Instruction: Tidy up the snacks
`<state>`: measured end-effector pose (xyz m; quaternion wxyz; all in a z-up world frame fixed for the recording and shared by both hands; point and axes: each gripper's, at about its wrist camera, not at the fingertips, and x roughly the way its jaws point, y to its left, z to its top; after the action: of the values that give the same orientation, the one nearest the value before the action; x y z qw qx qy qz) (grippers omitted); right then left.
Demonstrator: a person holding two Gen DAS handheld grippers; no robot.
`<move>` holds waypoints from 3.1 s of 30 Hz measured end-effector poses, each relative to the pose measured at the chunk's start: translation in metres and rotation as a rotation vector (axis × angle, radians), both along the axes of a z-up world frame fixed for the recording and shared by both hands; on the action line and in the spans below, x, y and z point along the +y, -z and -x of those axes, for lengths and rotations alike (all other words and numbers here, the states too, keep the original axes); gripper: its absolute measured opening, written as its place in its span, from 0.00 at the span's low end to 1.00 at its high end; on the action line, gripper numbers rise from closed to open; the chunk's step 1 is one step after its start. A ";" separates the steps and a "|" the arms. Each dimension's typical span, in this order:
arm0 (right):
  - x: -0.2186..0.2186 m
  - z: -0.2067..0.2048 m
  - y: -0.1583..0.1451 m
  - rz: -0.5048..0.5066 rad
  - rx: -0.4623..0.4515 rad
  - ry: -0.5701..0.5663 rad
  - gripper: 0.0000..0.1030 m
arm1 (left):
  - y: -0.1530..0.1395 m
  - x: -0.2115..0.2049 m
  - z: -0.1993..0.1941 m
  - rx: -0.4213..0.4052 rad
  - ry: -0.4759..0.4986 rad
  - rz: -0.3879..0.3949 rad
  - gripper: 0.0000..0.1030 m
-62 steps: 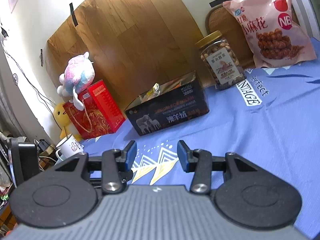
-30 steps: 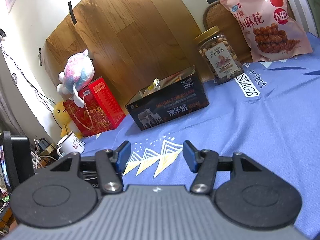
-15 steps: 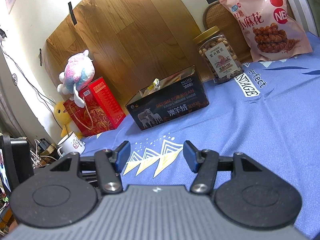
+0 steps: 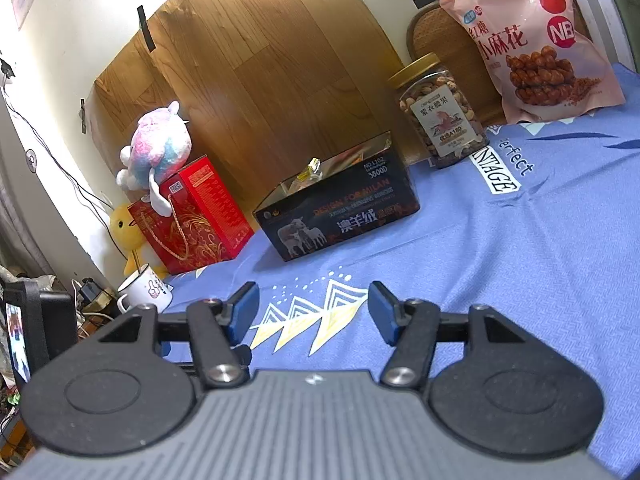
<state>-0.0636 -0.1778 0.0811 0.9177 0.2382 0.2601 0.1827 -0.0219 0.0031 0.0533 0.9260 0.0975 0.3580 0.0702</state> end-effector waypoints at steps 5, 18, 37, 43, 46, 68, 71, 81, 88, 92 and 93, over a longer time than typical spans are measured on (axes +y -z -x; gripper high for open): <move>0.002 0.000 0.000 -0.002 0.003 -0.003 0.61 | 0.001 0.001 0.000 0.002 -0.005 -0.011 1.00; 0.003 0.000 0.000 -0.002 0.005 -0.011 0.61 | -0.001 0.006 0.001 -0.017 -0.023 -0.009 1.00; 0.000 -0.001 0.001 -0.014 0.009 -0.006 0.61 | -0.003 0.003 0.001 -0.023 -0.023 -0.023 1.00; -0.001 -0.001 0.002 -0.015 0.010 -0.006 0.61 | -0.005 0.001 0.003 -0.030 -0.019 -0.030 1.00; -0.001 -0.001 0.002 -0.015 0.010 -0.006 0.61 | -0.006 0.000 0.003 -0.032 -0.019 -0.032 1.00; -0.002 0.000 0.002 -0.021 0.008 -0.003 0.62 | -0.008 -0.005 0.005 -0.027 0.010 -0.040 1.00; -0.003 0.000 0.001 -0.021 0.009 -0.004 0.62 | -0.007 -0.006 0.005 -0.021 0.012 -0.035 1.00; -0.003 0.000 0.002 -0.022 0.009 -0.003 0.62 | -0.007 -0.009 0.006 -0.006 0.028 -0.026 1.00; -0.003 0.000 0.002 -0.022 0.010 -0.001 0.62 | -0.006 -0.010 0.005 0.001 0.033 -0.030 1.00; -0.003 0.000 0.002 -0.022 0.010 -0.001 0.62 | -0.006 -0.011 0.005 0.004 0.035 -0.032 1.00; -0.003 0.000 0.002 -0.022 0.010 -0.001 0.62 | -0.005 -0.011 0.005 0.004 0.035 -0.034 1.00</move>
<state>-0.0631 -0.1812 0.0787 0.9136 0.2493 0.2628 0.1849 -0.0268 -0.0080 0.0586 0.9245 0.1196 0.3569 0.0597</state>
